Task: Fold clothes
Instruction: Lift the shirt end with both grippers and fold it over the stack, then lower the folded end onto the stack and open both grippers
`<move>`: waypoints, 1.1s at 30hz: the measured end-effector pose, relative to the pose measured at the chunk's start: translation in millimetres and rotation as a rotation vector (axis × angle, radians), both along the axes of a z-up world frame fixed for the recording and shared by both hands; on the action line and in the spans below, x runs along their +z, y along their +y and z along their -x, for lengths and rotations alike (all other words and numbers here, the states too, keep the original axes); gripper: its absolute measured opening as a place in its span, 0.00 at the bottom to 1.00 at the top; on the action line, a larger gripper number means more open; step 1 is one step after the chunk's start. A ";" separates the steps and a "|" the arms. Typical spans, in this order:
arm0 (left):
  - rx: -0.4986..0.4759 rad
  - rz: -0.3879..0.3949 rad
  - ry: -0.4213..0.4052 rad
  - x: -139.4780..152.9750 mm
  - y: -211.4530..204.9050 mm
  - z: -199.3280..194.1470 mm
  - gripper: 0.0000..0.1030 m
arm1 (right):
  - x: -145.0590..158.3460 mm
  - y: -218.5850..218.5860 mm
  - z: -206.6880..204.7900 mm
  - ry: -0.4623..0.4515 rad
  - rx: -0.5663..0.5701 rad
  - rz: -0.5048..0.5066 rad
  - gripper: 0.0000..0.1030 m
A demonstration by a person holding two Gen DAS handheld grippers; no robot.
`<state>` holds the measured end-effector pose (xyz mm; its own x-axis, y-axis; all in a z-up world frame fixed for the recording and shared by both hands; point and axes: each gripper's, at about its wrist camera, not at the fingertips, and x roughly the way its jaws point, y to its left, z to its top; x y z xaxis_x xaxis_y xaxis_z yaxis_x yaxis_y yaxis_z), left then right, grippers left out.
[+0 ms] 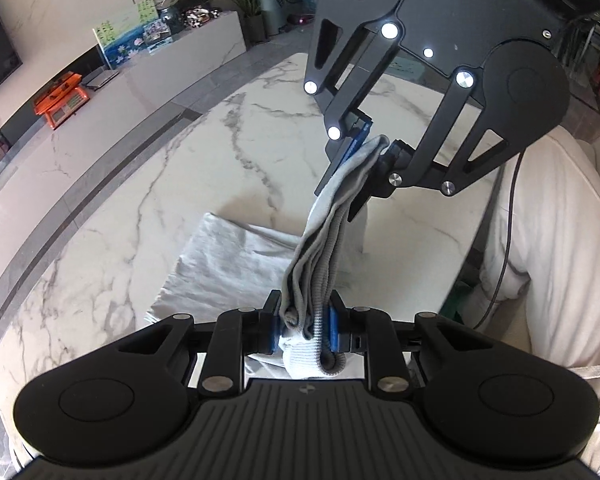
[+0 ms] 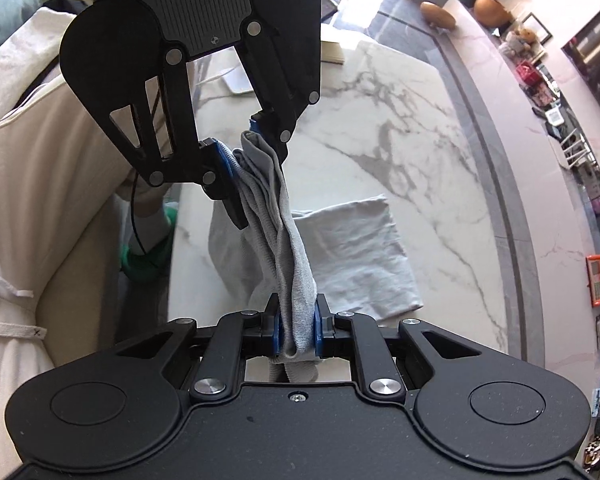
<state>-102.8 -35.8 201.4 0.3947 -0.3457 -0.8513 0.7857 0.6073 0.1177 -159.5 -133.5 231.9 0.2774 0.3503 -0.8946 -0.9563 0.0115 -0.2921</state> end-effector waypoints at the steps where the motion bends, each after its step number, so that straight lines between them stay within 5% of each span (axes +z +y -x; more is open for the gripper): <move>1: 0.013 -0.001 0.000 -0.5 2.5 -11.3 0.20 | -0.2 5.6 -13.4 0.005 -0.013 -0.002 0.12; 6: 0.087 0.007 0.044 -17.4 17.0 -75.2 0.21 | -15.0 29.1 -74.5 0.041 -0.060 0.001 0.12; 16: 0.161 0.041 0.191 -93.1 51.8 -162.0 0.26 | -96.8 59.5 -176.1 0.218 -0.139 0.042 0.12; 23: 0.217 0.085 0.268 -133.0 78.6 -183.2 0.40 | -142.5 66.0 -204.7 0.322 -0.139 0.057 0.15; 28: 0.296 0.157 0.256 -136.2 99.6 -184.2 0.48 | -142.3 58.2 -218.2 0.297 -0.195 -0.009 0.32; 33: 0.412 0.211 0.199 -121.3 123.3 -165.5 0.50 | -133.6 39.0 -219.6 0.270 -0.280 -0.063 0.33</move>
